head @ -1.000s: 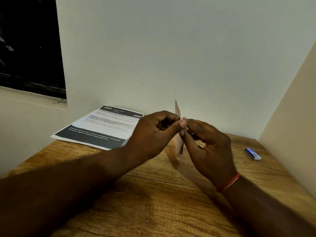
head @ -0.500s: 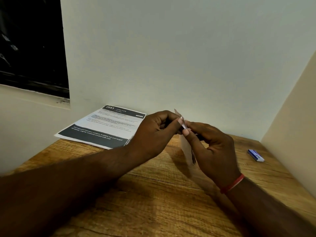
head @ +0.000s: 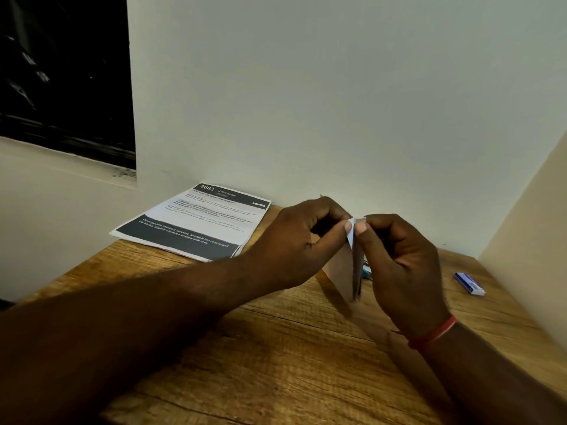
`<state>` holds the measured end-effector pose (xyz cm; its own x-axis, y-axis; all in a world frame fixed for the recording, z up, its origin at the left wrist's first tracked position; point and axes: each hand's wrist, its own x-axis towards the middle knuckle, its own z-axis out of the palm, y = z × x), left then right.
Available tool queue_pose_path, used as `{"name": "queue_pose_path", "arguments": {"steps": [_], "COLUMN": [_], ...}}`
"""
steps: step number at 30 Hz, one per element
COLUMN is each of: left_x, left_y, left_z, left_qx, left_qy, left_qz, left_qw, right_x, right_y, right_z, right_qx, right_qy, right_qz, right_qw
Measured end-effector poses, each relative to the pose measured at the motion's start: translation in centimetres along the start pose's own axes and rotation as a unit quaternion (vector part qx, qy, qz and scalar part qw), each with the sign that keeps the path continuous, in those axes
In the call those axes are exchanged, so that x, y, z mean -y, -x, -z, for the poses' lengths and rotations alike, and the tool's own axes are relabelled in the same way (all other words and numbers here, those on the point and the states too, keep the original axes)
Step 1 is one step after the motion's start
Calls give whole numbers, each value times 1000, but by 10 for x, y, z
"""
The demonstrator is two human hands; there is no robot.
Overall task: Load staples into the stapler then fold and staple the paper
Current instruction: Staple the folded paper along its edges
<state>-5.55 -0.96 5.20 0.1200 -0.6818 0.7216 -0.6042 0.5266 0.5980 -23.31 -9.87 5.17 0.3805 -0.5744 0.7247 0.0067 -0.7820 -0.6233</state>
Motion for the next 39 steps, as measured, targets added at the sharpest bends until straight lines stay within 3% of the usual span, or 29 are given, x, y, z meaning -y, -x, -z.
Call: {"name": "queue_pose_path", "arguments": {"steps": [12,15,17,19,21,23,25,28,33,36,39], "left_x": [5,16,25,32,43,52,56,56,61,64,69], "left_y": [1,-1,-4,-9,-8,-5,-3,-3,-3,-6,-6], "left_z": [4,4,7,13,20,20,17,21,26,23,18], "left_qx": [-15,-93,-143,-139,-65,29,60,51,11,-84,-74], "left_qy": [14,-47,-61,21,127,206,234,159,67,190,293], "left_qz": [-27,-24,39,150,247,290,293,265,222,249,283], "left_qw": [999,994,987,979,958,934,925,950,973,946,910], "right_x": [3,-2,-3,-5,-10,-17,-25,-35,-53,-53,-50], "right_y": [-1,-5,-6,-8,-9,-9,-10,-13,-18,-18,-18], "right_z": [-6,-5,-5,-6,-7,-6,-5,-1,6,5,3], "right_qx": [-7,-35,-50,-56,-56,-58,-57,-49,-25,-27,-28], "right_qy": [-26,-91,-169,-237,-266,-270,-268,-276,-184,-239,-287], "right_qz": [0,-48,-93,-138,-179,-213,-234,-251,-245,-268,-295], "right_qw": [1000,994,980,960,945,937,933,926,951,933,911]}}
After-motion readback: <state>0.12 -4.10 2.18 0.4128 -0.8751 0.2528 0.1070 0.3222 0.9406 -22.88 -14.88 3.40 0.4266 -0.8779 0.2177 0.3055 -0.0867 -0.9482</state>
